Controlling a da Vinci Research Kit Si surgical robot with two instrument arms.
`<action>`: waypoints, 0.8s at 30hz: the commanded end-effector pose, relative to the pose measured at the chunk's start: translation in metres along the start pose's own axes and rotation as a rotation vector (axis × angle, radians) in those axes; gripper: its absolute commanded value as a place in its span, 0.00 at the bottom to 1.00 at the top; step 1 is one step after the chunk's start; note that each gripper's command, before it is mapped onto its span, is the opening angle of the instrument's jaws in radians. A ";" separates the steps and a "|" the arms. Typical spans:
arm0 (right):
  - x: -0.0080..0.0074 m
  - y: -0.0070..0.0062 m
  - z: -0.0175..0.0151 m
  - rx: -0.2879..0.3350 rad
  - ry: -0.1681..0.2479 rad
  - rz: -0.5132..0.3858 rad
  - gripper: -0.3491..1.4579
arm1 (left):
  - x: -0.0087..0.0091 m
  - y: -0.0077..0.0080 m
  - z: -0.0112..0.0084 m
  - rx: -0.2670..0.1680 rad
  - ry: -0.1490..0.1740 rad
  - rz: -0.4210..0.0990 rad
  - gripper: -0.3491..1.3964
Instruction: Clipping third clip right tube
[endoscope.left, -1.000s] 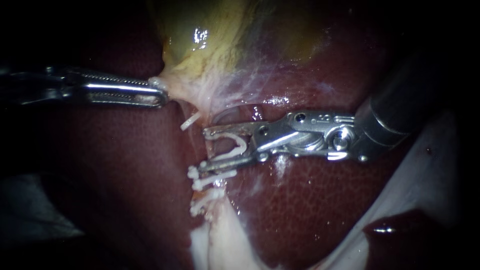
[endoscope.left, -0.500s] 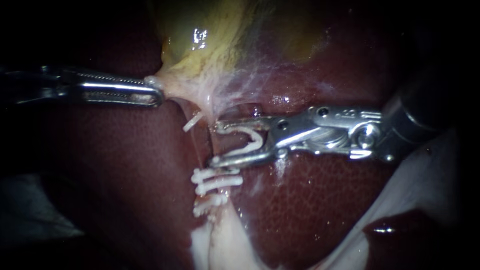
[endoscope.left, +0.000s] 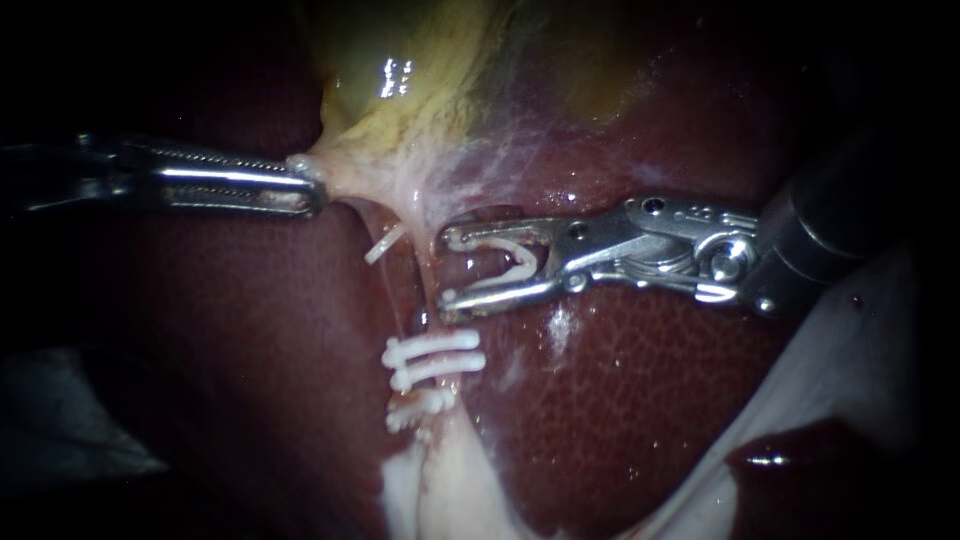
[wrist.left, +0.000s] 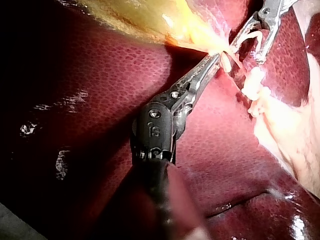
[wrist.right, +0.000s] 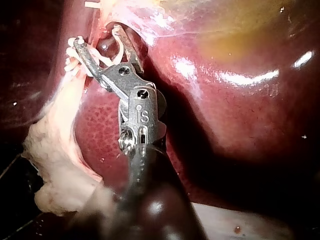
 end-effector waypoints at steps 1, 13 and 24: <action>-0.0002 0.0001 0.0004 0.010 0.000 0.004 0.47 | 0.0000 0.0000 0.0000 -0.001 -0.001 -0.001 0.00; -0.0006 -0.0004 0.0034 0.100 0.080 0.056 0.47 | 0.0000 0.0000 0.0002 0.000 -0.001 -0.002 0.00; 0.0009 0.0003 0.0058 0.104 0.152 0.086 0.47 | -0.0001 0.0000 0.0000 -0.001 -0.001 -0.001 0.00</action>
